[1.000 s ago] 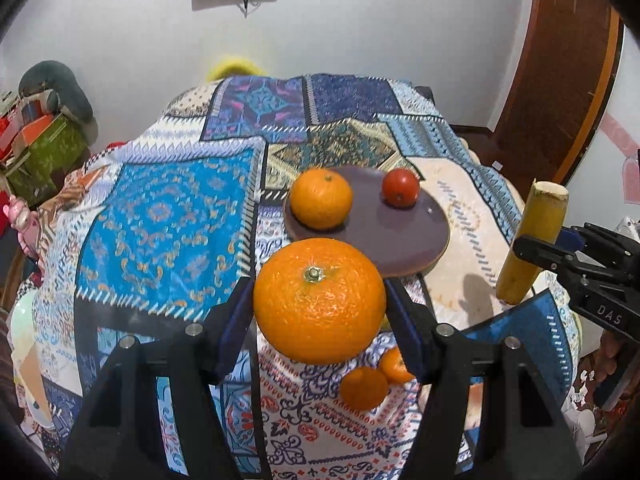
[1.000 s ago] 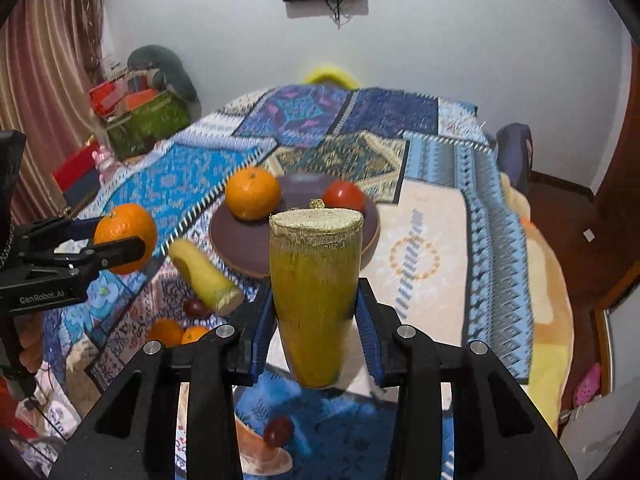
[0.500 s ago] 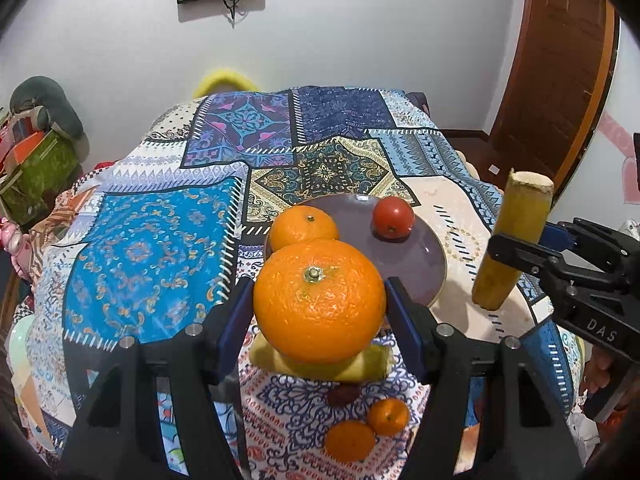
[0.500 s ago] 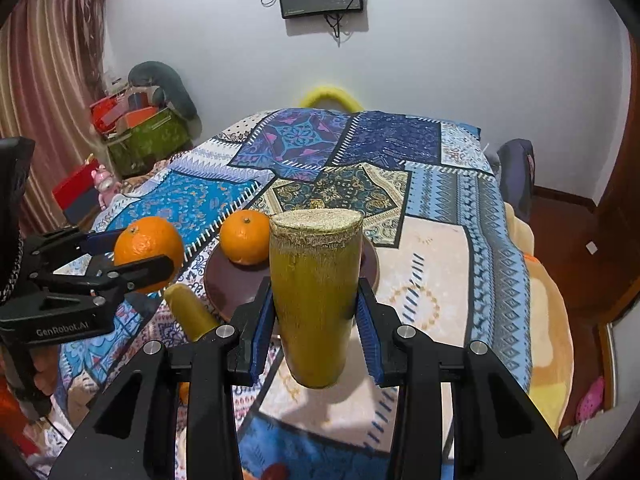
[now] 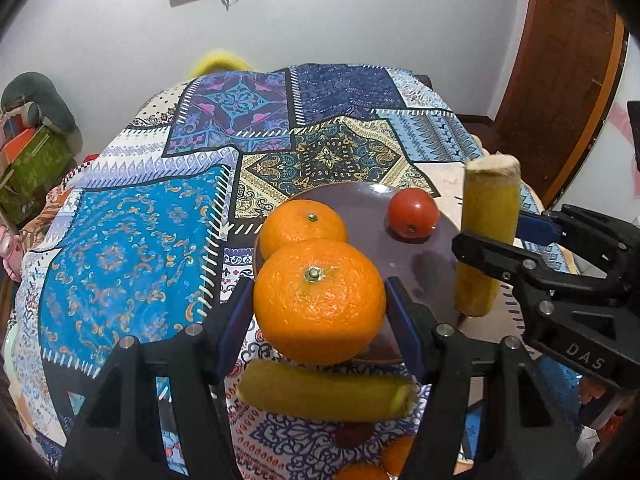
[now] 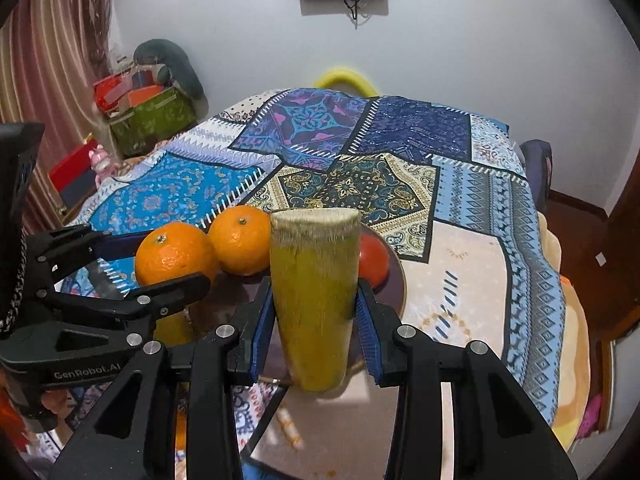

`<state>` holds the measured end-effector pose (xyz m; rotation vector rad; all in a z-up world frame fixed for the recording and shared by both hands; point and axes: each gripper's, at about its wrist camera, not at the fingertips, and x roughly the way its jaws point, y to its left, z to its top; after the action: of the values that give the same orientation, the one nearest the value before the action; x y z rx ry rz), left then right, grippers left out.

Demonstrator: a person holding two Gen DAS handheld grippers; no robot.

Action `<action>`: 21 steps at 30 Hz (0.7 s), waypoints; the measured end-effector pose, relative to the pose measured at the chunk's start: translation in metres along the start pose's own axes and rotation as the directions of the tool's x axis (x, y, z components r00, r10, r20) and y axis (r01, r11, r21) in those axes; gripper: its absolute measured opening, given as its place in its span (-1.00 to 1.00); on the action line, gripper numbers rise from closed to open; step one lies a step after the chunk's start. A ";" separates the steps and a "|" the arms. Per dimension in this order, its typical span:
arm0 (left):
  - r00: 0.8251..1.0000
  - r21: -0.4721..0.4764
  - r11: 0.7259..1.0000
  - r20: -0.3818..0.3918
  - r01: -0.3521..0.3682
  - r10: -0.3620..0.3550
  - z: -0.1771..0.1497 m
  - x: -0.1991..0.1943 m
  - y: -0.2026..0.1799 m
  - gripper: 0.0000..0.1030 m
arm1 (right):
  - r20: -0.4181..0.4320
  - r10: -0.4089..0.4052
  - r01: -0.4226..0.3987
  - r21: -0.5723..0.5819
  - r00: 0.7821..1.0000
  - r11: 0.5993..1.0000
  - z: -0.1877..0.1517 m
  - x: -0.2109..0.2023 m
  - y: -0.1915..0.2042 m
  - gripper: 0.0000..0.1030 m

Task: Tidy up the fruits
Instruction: 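Grasp a second large orange with the left gripper while the right gripper carries the cylinder, then release the orange and the cylinder onto the plate with both grippers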

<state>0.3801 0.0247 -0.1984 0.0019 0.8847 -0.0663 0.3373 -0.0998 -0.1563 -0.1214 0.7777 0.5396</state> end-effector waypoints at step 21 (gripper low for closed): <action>1.000 0.007 1.000 -0.017 0.017 -0.017 -0.007 0.022 0.000 0.28 | -0.043 0.067 -0.065 0.049 0.997 0.997 0.000 0.032 -0.017 -0.35</action>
<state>0.3889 0.0239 -0.2197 0.0018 0.9018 -0.0860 0.3646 -0.1006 -0.1796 -0.0638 0.8394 0.5817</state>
